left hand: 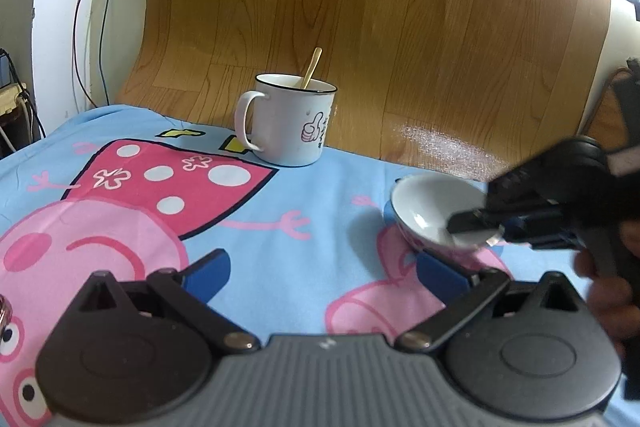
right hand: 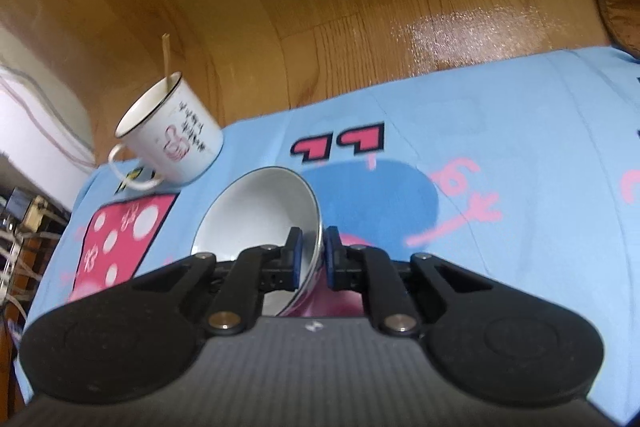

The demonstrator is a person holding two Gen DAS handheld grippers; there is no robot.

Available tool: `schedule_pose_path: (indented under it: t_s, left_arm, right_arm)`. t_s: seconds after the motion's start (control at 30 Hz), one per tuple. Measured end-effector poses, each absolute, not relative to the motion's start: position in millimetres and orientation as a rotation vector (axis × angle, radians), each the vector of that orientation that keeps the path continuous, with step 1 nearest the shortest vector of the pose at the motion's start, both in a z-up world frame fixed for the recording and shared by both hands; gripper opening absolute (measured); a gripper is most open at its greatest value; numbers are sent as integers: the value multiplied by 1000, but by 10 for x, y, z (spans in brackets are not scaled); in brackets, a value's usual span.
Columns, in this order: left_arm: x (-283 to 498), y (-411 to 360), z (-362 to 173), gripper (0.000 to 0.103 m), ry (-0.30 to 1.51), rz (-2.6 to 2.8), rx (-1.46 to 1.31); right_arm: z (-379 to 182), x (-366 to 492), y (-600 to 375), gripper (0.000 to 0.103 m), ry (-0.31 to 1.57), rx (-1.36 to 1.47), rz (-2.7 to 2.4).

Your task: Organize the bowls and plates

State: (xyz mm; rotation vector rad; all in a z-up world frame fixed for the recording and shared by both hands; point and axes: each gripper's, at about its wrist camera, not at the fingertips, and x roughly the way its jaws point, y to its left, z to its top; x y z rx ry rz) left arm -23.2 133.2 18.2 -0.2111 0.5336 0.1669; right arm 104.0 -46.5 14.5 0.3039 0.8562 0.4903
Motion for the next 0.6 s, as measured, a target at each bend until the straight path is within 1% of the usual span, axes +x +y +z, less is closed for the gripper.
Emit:
schedule_pose_path:
  t_s: [0.4,0.6]
  left_arm:
    - [-248,1299,184,103,532,175,-194]
    - [-239,1190,177,103,534,133,-135]
  right_arm:
    - [128,428,-971,13,907,315,559]
    - [106,102,-1094,13,873,305,581]
